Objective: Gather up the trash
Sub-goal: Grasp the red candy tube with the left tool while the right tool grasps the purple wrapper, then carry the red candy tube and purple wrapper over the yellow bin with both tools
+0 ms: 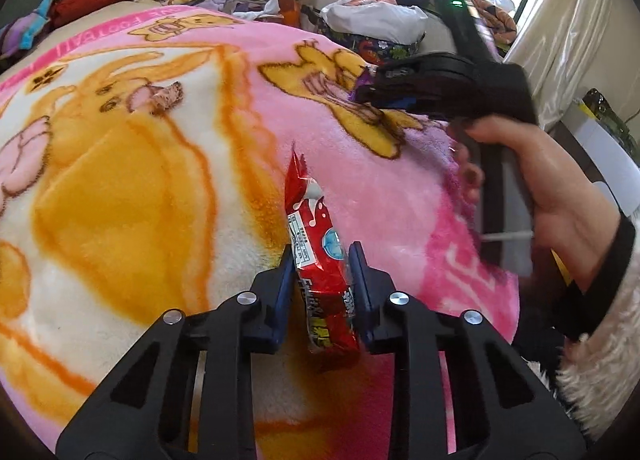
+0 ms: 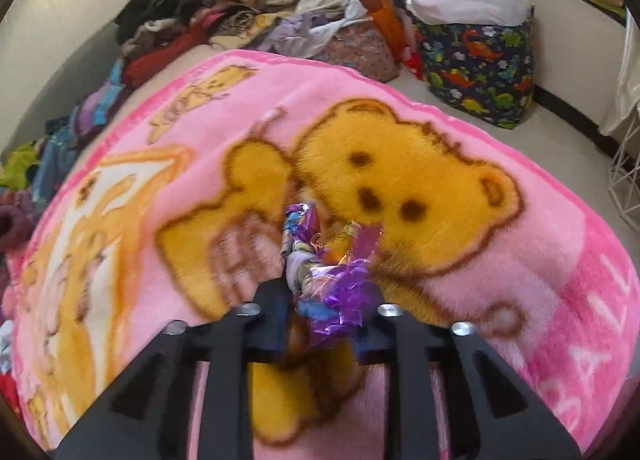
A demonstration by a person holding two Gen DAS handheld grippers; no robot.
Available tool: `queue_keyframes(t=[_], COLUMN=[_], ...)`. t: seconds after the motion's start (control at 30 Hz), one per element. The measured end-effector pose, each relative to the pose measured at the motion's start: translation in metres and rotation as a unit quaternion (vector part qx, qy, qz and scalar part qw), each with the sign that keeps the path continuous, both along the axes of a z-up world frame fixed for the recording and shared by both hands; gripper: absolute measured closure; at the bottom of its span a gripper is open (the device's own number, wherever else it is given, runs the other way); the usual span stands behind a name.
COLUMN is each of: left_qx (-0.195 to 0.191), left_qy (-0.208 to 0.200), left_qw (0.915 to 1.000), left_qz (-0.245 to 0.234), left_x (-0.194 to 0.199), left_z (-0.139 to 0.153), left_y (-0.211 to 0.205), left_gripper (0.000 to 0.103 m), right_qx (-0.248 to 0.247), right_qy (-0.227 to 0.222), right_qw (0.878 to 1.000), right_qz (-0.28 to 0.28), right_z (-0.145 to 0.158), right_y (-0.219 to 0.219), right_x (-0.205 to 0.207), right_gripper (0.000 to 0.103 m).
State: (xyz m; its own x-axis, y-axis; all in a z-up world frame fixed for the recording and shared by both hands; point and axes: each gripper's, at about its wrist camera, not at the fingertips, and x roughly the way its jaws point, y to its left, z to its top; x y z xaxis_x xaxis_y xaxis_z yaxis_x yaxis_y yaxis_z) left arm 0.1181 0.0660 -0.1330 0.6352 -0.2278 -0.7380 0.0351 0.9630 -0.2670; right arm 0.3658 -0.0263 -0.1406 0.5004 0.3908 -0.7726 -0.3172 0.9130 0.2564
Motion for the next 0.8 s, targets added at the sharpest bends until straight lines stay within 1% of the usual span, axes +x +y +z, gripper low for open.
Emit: queue_keyframes(t=[0.1,0.2,0.37,0.53,0.67,0.8], left_qx=[-0.008,-0.018,-0.02,-0.018,-0.015,-0.015], left_qy=[-0.003,-0.007,-0.03,-0.052,-0.066,-0.075], left_qw=[1.0,0.9998,0.9993,0.9981,0.997,0.9959], left_qz=[-0.002,-0.005,-0.012,-0.026,-0.037,-0.048], left_x=[0.0,0.001,0.002,0.003,0.003,0.002], left_z=[0.001,0.006,0.023,0.041,0.053,0.062], left_y=[0.001,0.001,-0.007,-0.022,-0.036,-0.05], left_gripper=[0.088,0.088,0.088,0.088,0.088,0.088], right_qx=[0.016,0.027,0.052,0.055,0.053,0.05], right_qy=[-0.012,-0.025,-0.05,-0.059,-0.056,-0.065], right_qw=[1.0,0.999,0.997,0.996,0.996,0.995], right_qz=[0.005,0.003,-0.015,-0.033,-0.044,-0.052], right_z=[0.011,0.024,0.051,0.065,0.071,0.077], right_y=[-0.012,-0.024,-0.058,-0.087,-0.107,-0.122], right_x=[-0.02,-0.039,-0.077,-0.107,-0.128,-0.146], right_gripper=[0.084,0.084,0.084,0.084,0.084,0.084])
